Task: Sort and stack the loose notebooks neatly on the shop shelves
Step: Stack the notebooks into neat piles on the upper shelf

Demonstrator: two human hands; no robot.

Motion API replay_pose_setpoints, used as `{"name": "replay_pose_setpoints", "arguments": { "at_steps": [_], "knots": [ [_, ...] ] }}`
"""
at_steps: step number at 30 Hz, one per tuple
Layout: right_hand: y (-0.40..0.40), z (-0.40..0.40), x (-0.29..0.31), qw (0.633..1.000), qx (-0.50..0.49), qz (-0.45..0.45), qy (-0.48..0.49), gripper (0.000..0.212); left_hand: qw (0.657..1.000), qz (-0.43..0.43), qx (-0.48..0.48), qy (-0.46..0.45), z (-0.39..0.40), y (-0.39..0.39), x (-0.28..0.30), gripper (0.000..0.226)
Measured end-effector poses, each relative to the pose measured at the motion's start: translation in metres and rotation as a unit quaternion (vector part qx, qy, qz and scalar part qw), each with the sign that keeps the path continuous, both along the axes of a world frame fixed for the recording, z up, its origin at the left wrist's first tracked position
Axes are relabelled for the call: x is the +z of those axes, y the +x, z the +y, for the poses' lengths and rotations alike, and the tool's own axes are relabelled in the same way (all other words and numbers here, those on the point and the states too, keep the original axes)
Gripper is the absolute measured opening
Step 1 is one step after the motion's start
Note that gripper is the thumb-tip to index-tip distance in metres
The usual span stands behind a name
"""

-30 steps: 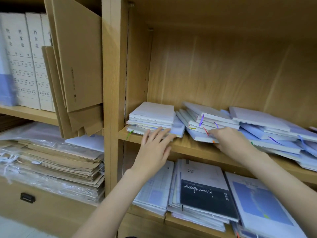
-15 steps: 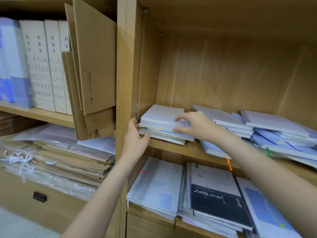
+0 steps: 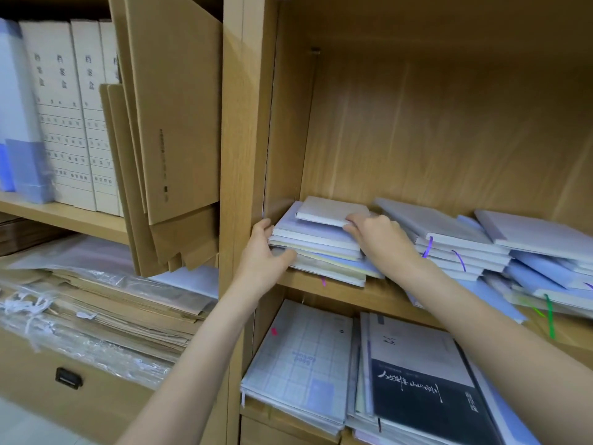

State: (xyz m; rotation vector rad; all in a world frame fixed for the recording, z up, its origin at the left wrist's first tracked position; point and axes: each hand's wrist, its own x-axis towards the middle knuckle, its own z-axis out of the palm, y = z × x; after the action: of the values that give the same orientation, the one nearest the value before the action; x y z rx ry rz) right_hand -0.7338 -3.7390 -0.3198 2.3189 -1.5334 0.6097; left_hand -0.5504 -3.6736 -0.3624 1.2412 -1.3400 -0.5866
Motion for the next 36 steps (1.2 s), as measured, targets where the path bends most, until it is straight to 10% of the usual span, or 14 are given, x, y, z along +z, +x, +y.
{"name": "replay_pose_setpoints", "arguments": {
  "at_steps": [14,21,36],
  "knots": [
    [-0.032,0.044,-0.005,0.985,0.127,-0.111,0.029,0.045,0.995,-0.008,0.049,-0.085,0.016,-0.008,-0.021,0.054],
    [-0.037,0.051,-0.012,0.987,0.120,-0.104,0.016,0.053,0.975,-0.171,0.116,-0.086,0.012,-0.009,-0.015,0.049],
    [-0.011,0.055,0.036,0.994,0.030,-0.020,-0.105,0.021,0.982,0.050,0.039,-0.179,0.022,-0.029,0.025,0.039]
  ]
}}
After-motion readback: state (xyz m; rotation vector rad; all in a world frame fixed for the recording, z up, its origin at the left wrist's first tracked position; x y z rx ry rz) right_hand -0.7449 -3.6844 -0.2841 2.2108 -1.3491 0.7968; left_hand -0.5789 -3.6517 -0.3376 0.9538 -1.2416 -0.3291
